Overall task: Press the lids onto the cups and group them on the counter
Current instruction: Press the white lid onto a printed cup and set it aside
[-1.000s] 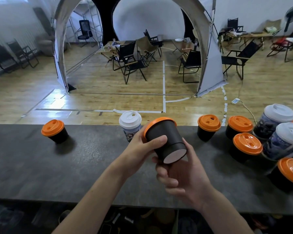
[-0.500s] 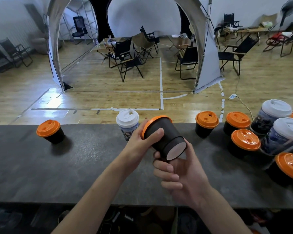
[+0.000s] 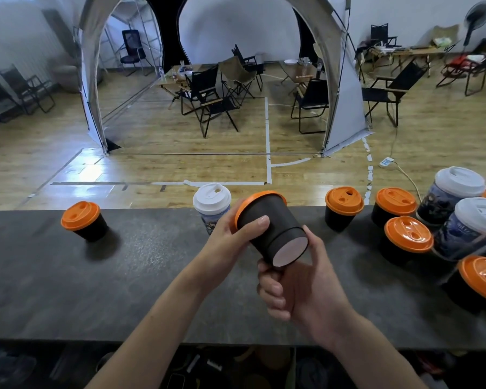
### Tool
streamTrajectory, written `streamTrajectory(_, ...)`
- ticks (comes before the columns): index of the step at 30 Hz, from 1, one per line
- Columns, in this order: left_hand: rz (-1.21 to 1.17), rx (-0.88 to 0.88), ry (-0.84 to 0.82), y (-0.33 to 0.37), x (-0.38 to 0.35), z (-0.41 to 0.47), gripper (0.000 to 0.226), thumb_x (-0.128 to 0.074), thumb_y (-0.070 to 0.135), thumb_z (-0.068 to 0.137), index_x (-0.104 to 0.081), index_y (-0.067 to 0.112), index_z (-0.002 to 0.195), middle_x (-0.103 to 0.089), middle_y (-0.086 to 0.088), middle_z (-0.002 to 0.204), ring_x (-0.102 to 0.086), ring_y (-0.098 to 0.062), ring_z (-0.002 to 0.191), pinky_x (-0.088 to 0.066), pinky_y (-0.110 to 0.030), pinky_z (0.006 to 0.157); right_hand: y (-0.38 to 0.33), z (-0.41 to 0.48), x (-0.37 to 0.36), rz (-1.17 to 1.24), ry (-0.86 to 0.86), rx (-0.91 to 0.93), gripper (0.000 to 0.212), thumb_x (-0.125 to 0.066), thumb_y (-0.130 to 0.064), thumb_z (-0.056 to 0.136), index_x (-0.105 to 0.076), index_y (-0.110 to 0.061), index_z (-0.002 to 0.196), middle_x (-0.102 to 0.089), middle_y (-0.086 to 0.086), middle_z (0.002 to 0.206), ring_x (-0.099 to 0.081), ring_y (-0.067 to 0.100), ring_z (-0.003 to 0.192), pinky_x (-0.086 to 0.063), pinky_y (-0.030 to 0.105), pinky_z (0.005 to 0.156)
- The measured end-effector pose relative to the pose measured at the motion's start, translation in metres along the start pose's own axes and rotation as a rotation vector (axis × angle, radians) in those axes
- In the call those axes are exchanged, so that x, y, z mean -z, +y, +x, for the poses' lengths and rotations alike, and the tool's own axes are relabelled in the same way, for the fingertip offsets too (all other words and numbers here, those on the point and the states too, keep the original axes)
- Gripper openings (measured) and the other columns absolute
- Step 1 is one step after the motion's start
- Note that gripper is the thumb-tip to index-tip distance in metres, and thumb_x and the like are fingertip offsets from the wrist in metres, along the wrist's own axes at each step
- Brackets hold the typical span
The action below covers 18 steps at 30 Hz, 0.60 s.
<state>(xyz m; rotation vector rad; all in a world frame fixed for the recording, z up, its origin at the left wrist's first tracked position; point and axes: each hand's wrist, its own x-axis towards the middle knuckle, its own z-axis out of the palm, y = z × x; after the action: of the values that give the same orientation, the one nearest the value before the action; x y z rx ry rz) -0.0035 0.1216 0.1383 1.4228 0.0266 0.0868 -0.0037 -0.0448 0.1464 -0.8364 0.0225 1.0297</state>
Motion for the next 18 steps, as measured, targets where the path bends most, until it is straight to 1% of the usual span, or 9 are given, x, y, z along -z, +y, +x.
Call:
streamTrajectory(2,0.013,-0.001,0.033,0.001,0.000,-0.001,0.050,-0.073,0.042,0.081,-0.067,0.014,0.122,-0.071,-0.017,0.117,-0.067,-0.030,0.109,-0.051,-0.045,0.097,0.001,-0.001,0.001,-0.079,0.007,-0.012,0.089,-0.027,-0.082,0.087,-0.067,-0.002,0.080,-0.045,0.010,0.061,-0.041,0.020,0.046,-0.032,0.023,0.039)
streamTrajectory(6,0.117,-0.014,0.027,0.005,-0.001,-0.002,0.049,-0.072,0.045,0.080,-0.069,0.019,0.121,-0.071,-0.012,0.118,-0.067,-0.028,0.113,-0.053,-0.041,0.098,0.002,-0.001,0.007,-0.301,0.150,0.084,0.091,-0.027,-0.086,0.084,-0.068,-0.004,0.086,-0.055,0.014,0.066,-0.049,0.022,0.049,-0.035,0.026,0.042)
streamTrajectory(9,0.110,-0.024,-0.024,0.008,-0.002,-0.003,0.051,-0.074,0.045,0.081,-0.065,0.021,0.124,-0.070,-0.008,0.119,-0.066,-0.022,0.114,-0.053,-0.035,0.097,-0.002,-0.004,0.003,-0.229,0.092,0.084,0.083,-0.032,-0.079,0.086,-0.065,-0.004,0.095,-0.049,0.011,0.063,-0.045,0.021,0.047,-0.035,0.025,0.040)
streamTrajectory(12,0.043,-0.017,-0.096,0.005,0.001,-0.002,0.056,-0.082,0.043,0.078,-0.064,0.024,0.128,-0.065,-0.016,0.128,-0.060,-0.036,0.124,-0.049,-0.047,0.106,-0.004,-0.006,-0.001,-0.058,-0.017,0.028,0.081,-0.030,-0.077,0.088,-0.063,-0.005,0.098,-0.042,0.010,0.063,-0.042,0.019,0.045,-0.032,0.023,0.037)
streamTrajectory(14,0.044,-0.009,-0.083,0.005,0.003,-0.002,0.059,-0.082,0.035,0.075,-0.063,0.019,0.129,-0.066,-0.018,0.127,-0.061,-0.038,0.122,-0.048,-0.051,0.106,-0.001,-0.004,0.004,-0.139,0.023,0.042,0.084,-0.026,-0.078,0.089,-0.065,-0.004,0.094,-0.045,0.011,0.063,-0.045,0.020,0.046,-0.034,0.023,0.038)
streamTrajectory(15,0.064,-0.008,-0.059,0.006,0.003,-0.001,0.060,-0.081,0.035,0.073,-0.063,0.018,0.127,-0.069,-0.015,0.123,-0.065,-0.033,0.118,-0.052,-0.047,0.102,0.000,-0.004,0.007,-0.238,0.074,0.071,0.086,-0.024,-0.079,0.090,-0.066,-0.003,0.093,-0.049,0.013,0.064,-0.048,0.021,0.048,-0.036,0.024,0.039)
streamTrajectory(16,0.091,-0.005,-0.036,0.007,0.002,-0.001,0.060,-0.081,0.037,0.070,-0.064,0.018,0.124,-0.072,-0.008,0.116,-0.068,-0.025,0.111,-0.055,-0.039,0.097,0.001,-0.004,0.009,-0.343,0.126,0.112,0.088,-0.021,-0.078,0.091,-0.066,-0.003,0.092,-0.051,0.015,0.066,-0.050,0.022,0.050,-0.037,0.025,0.040)
streamTrajectory(17,0.119,-0.001,-0.018,0.008,0.002,-0.001,0.060,-0.081,0.040,0.066,-0.065,0.020,0.120,-0.073,-0.002,0.109,-0.069,-0.018,0.105,-0.056,-0.031,0.091,0.001,-0.004,0.010,-0.426,0.161,0.151,0.089,-0.021,-0.079,0.090,-0.066,-0.002,0.092,-0.053,0.017,0.067,-0.052,0.023,0.051,-0.039,0.026,0.042)
streamTrajectory(18,0.139,0.008,-0.012,0.009,0.002,0.000,0.059,-0.081,0.043,0.065,-0.066,0.022,0.118,-0.074,0.001,0.107,-0.070,-0.015,0.103,-0.056,-0.028,0.088,0.002,-0.004,0.010,-0.471,0.176,0.172,0.090,-0.022,-0.080,0.088,-0.066,-0.001,0.091,-0.054,0.018,0.069,-0.052,0.023,0.052,-0.040,0.027,0.043)
